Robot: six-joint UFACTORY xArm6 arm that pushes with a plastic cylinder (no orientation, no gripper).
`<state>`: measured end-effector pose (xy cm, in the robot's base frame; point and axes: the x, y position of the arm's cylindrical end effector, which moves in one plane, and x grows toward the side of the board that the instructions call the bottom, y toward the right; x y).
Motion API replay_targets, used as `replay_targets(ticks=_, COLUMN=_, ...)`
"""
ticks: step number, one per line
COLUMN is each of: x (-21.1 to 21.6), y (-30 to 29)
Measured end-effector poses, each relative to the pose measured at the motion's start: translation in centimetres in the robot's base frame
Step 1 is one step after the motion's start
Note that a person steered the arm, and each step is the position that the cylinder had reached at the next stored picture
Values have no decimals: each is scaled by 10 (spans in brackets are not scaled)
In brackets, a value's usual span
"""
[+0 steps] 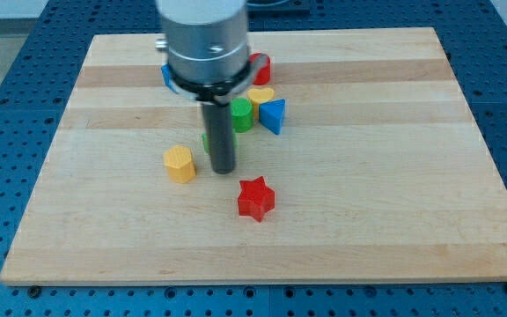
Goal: Move the green star below to the green circle
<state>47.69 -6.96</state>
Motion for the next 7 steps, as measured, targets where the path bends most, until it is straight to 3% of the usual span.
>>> replay_targets(ticks=1, x=0, y=-33)
replay_targets(ticks=3, x=-48, y=-39)
replay_targets(ticks=5, x=-31, y=-25)
replay_targets(ticks=6, x=3, y=-21)
replay_targets(ticks=7, x=-3, y=-10)
